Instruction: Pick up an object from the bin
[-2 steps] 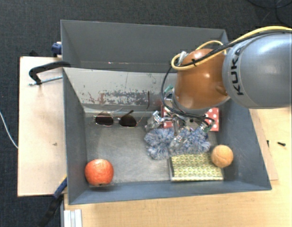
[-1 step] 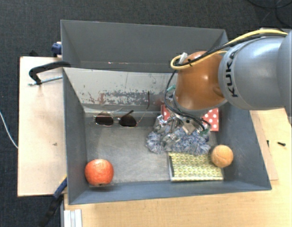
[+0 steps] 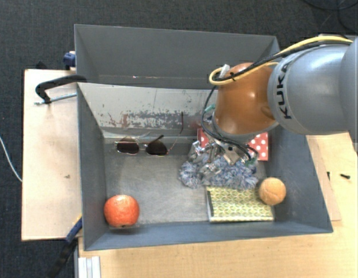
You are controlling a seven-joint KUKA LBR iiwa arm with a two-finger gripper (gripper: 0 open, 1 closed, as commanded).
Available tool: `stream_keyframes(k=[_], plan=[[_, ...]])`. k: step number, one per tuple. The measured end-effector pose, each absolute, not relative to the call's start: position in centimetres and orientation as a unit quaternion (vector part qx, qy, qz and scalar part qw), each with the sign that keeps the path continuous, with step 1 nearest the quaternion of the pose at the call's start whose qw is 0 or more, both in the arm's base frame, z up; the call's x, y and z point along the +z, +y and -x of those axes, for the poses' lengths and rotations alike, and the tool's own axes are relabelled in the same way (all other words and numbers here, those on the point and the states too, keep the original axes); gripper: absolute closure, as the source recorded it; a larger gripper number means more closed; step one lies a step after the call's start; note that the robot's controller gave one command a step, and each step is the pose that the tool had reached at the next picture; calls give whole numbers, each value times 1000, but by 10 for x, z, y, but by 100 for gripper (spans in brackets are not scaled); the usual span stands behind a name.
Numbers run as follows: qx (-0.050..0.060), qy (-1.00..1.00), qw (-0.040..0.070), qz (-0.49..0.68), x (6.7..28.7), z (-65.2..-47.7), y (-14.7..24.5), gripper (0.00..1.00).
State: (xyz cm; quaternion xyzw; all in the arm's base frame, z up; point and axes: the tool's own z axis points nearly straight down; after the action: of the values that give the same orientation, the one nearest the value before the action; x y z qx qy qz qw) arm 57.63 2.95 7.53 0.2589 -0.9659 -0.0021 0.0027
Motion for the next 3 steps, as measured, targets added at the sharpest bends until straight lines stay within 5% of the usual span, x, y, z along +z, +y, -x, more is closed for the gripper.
stream_keyframes(k=[2, 3], plan=[[-2, -966, 3, -259, 81, -575, 30, 100], [-2, -966, 2, -259, 102, -574, 30, 100]])
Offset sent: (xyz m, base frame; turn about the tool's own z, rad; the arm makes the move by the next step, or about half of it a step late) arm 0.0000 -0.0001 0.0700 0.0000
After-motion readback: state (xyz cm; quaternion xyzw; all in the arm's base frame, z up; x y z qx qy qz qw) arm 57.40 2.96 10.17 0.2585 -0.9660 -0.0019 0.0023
